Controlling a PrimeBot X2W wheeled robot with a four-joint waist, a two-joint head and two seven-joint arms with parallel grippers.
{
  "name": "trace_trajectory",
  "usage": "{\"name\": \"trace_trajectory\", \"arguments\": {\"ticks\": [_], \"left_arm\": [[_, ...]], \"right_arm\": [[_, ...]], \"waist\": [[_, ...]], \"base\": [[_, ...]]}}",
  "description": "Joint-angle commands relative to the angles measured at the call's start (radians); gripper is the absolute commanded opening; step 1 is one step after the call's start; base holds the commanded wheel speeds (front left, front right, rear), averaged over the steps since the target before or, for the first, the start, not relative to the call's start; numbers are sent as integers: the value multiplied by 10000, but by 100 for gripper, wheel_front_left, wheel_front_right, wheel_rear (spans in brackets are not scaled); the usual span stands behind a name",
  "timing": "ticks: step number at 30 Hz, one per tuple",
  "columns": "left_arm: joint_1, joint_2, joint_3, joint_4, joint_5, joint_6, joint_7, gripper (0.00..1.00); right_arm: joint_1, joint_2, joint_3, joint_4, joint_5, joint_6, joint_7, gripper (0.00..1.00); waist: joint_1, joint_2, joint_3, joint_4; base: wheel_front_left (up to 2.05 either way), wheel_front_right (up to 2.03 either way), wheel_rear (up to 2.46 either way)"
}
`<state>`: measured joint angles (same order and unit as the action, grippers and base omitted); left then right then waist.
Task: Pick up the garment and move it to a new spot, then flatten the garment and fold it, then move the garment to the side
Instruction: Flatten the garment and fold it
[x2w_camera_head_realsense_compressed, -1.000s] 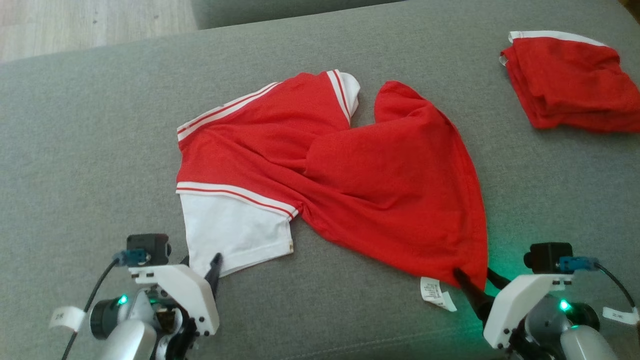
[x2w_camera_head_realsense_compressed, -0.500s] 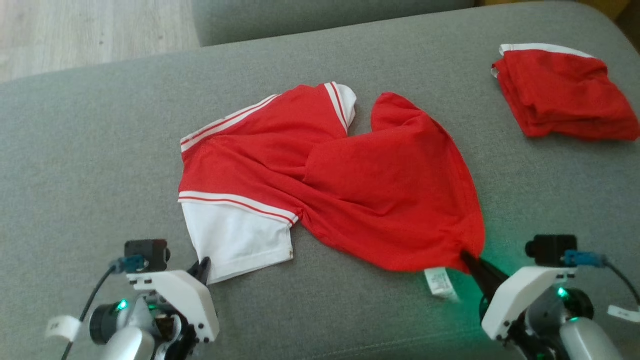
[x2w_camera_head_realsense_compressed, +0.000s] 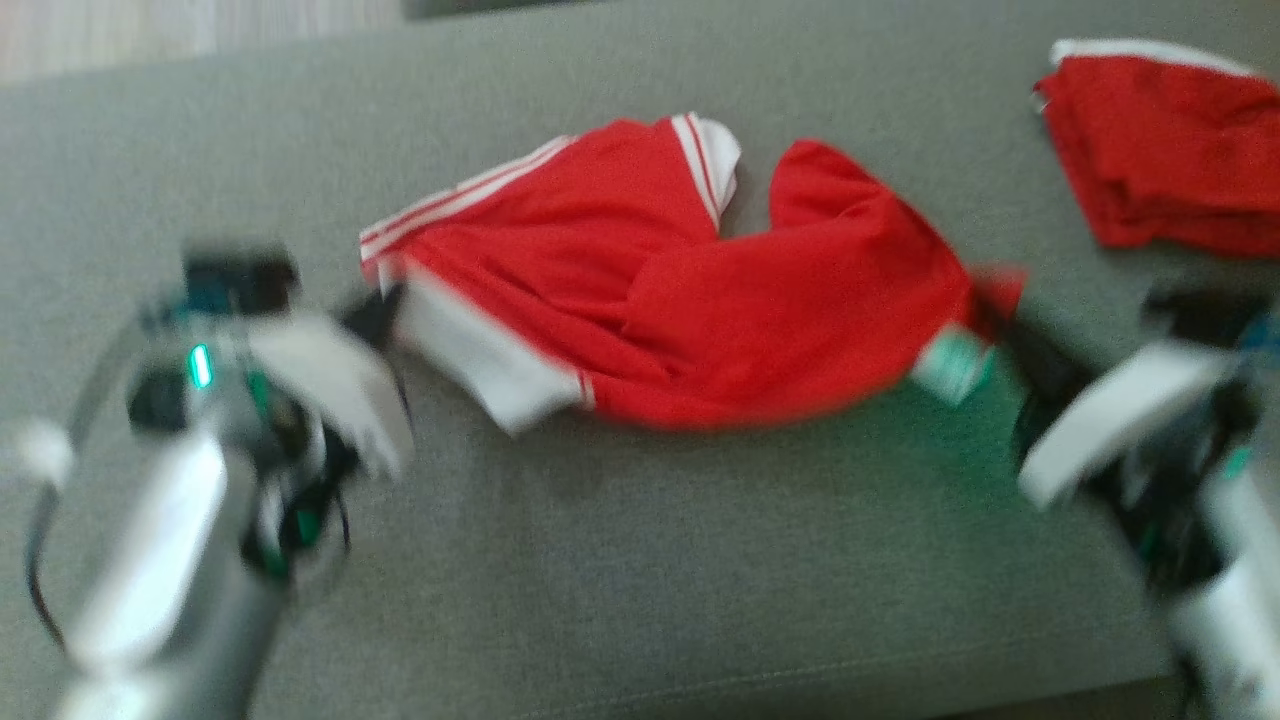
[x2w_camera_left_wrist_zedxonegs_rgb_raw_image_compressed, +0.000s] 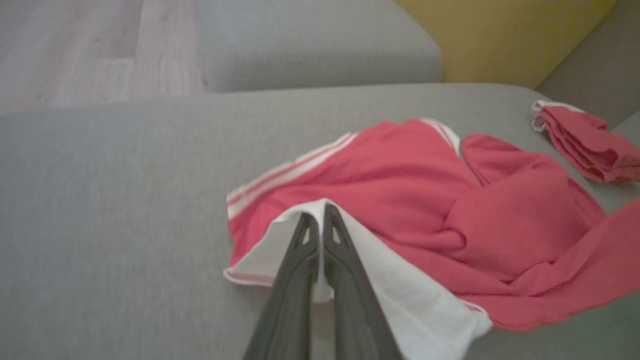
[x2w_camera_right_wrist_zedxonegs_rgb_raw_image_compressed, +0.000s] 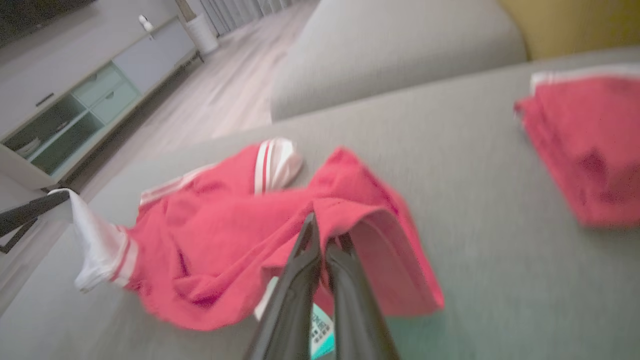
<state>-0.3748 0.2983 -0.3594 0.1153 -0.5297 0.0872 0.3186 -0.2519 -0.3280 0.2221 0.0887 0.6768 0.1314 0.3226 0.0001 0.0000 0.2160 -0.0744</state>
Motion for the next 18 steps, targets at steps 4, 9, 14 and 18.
{"name": "trace_trajectory", "arguments": {"ticks": [4, 9, 14, 18], "left_arm": [[-2652, 51, 439, 736, 3, -567, 1, 0], [-5744, -61, 377, 2460, 473, -1232, -813, 0], [-8718, -365, 734, 3920, 692, -1444, -2317, 0], [-10956, -571, 895, 5074, 827, -1540, -3173, 0]], "right_arm": [[-2322, -896, 586, 220, 593, -7, -596, 0], [-5286, -1747, 1609, 1117, 892, -7, -1588, 0], [-8501, -1938, 2066, 2556, 1314, -7, -2656, 0], [-11029, -2053, 2447, 3656, 1383, -7, -3327, 0]], "waist": [[-1, 0, 1035, 319], [-1, 0, 1808, 484], [-1, 0, 2391, 565], [-1, 0, 2790, 638]], "base": [[0, 0, 0], [0, 0, 0], [0, 0, 0], [0, 0, 0]]}}
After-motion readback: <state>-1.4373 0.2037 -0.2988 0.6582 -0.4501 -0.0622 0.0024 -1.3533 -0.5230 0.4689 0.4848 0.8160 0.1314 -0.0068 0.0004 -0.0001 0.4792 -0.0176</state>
